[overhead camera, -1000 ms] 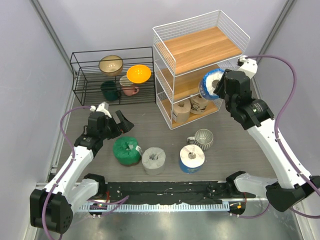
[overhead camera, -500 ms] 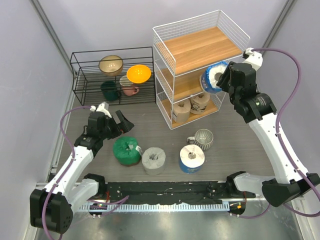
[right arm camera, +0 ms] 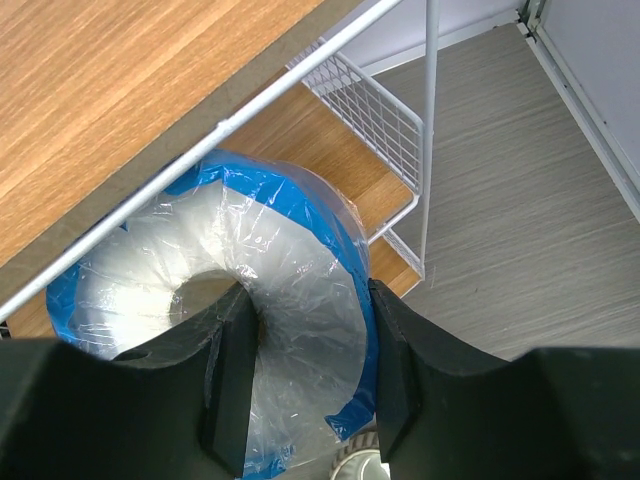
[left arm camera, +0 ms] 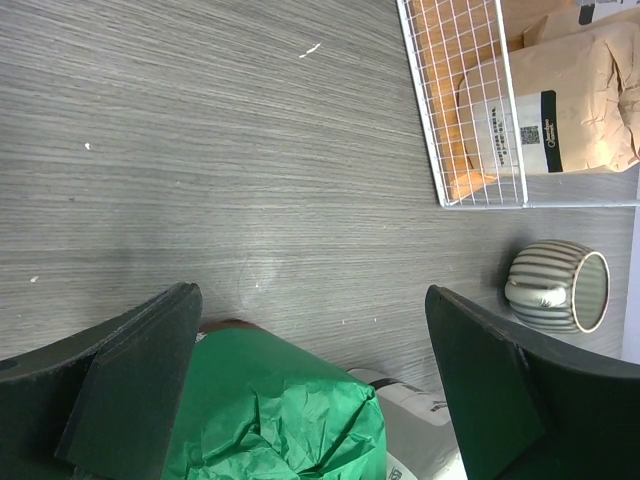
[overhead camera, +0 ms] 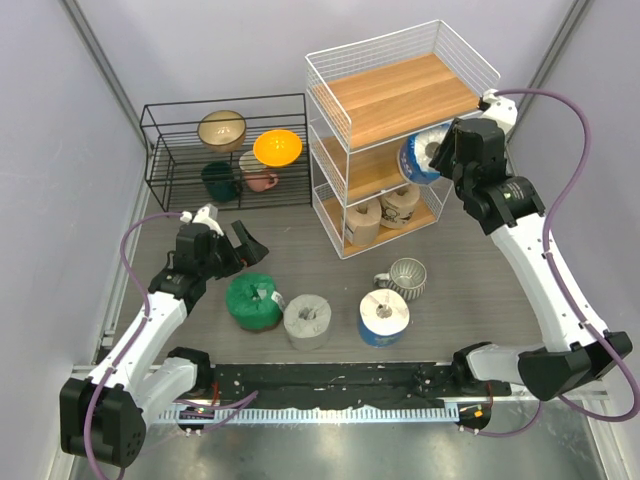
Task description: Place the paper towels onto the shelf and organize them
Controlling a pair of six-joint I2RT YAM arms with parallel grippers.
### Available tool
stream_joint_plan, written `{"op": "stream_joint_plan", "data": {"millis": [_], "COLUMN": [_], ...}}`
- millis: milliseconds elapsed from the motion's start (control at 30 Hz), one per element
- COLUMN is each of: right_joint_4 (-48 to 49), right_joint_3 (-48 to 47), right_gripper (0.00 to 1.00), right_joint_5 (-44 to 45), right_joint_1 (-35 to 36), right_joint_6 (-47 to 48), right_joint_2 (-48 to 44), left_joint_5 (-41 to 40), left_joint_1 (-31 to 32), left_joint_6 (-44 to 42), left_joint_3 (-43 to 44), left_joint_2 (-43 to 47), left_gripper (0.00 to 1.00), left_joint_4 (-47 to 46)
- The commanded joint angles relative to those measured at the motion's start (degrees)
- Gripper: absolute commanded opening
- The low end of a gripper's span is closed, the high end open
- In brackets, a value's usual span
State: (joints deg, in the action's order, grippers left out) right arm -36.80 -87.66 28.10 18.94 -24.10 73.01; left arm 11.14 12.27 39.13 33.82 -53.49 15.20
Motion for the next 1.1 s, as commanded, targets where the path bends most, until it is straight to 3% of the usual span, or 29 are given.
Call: {"op": "stream_joint_plan", "data": {"millis": [0, 367, 633, 800, 1067], "right_joint_4": [6.82, 6.30, 2.71, -3.88, -6.62], "right_joint_3": [-3.05, -0.33, 10.49, 1.90, -17.43], "right_gripper": [0.24, 0.24, 0.25, 0.26, 0.23], "right_joint_5": [-0.58, -2.43, -8.94, -8.15, -5.16], "right_joint_1": [-0.92, -1.80, -1.80, -1.80, -1.80], "right_joint_6": [0.10, -0.07, -0.34, 1.86, 2.48], "right_joint_2": [-0.42, -2.52, -17.62, -20.81, -14.59], "left_joint_5": [1.43, 1.61, 1.87, 1.96, 1.87], "left_joint_1": [0.21, 0.21, 0.21, 0.21, 0.21], "left_joint_6": [0.77, 0.77, 0.59, 0.85, 1.12], "left_joint_3": [0.37, 0.45, 0.72, 0.37, -0.16], "left_joint_2": [0.50, 0.32, 0.50, 0.32, 0.06], "left_gripper": [1.00, 1.00, 1.00, 1.00, 1.00], "left_joint_4": [-2.28, -2.28, -2.11, -2.37, -3.07]}}
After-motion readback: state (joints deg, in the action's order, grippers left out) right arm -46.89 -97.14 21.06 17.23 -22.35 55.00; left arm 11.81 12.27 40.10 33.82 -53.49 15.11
